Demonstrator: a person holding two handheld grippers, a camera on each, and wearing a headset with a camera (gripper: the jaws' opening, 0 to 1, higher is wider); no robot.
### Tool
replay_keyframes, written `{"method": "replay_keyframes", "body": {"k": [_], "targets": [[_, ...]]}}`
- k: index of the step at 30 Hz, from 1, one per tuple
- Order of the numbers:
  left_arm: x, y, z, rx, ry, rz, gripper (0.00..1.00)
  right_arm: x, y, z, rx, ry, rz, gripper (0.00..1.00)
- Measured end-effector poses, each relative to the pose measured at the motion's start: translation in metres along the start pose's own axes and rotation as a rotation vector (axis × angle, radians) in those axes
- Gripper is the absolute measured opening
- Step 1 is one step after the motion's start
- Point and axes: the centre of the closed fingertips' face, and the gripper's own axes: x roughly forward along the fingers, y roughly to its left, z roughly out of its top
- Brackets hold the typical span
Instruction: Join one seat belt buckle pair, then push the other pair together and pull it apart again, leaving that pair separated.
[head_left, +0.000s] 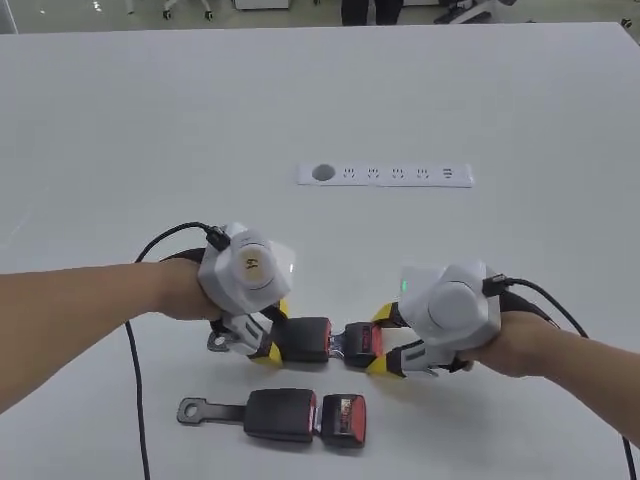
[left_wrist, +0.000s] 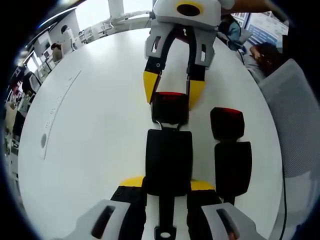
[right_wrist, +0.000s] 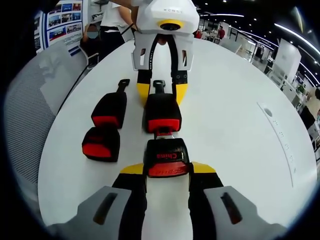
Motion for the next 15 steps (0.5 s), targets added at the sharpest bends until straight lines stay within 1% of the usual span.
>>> {"method": "replay_keyframes", "body": {"k": [4, 7, 15], "targets": [[0.0, 0.0011, -0.0005, 0.002, 0.001, -0.001, 0.3, -0.0002, 0.0005, 0.0018, 0.002, -0.003, -0.002, 0.29], [0.0001, 0.002, -0.0011, 0.008, 0.008, -0.001, 0.3, 0.0044, 0.0017, 0.0083, 0.007, -0.006, -0.004, 0.29], [0.0003, 0.0017, -0.0006, 0.013, 0.024, -0.004, 0.3, 0.0048, 0.0013, 0.0076, 0.018, -0.007, -0.008, 0.29]]}}
